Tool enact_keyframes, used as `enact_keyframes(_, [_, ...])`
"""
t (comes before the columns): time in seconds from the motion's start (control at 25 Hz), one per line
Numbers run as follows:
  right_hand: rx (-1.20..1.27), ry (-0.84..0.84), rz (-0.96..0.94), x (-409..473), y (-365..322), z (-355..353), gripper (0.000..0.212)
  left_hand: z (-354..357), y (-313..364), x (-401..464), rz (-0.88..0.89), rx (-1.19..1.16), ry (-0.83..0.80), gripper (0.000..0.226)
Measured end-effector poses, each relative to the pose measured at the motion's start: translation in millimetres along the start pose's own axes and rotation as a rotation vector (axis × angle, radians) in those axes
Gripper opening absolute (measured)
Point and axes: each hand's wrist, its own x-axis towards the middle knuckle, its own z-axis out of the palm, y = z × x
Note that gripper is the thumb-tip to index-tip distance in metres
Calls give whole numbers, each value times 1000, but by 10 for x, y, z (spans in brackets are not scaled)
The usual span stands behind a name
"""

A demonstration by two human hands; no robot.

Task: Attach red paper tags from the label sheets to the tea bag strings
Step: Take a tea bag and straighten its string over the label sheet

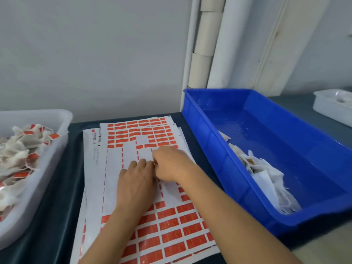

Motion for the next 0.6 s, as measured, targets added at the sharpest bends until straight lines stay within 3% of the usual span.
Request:
enact_keyframes(0.16, [-216, 352, 139, 245, 381, -506, 16, -37, 8, 65, -16, -60, -3, 30])
enact_keyframes(0.24, [-227, 402, 297, 339, 713, -769, 22, -26, -20, 70, -37, -103, 15, 30])
enact_keyframes(0.36, [-161, 295, 516, 344, 1317, -928, 22, 3, -47, 49, -49, -138, 37, 29])
enact_keyframes(0.44, [-122, 165, 555, 295, 1645, -826, 27, 13, -41, 55, -53, -130, 35, 30])
enact_keyframes(0.6, [218, -83, 633, 191, 1828, -538, 25, 27, -33, 61, -65, -116, 30, 32])
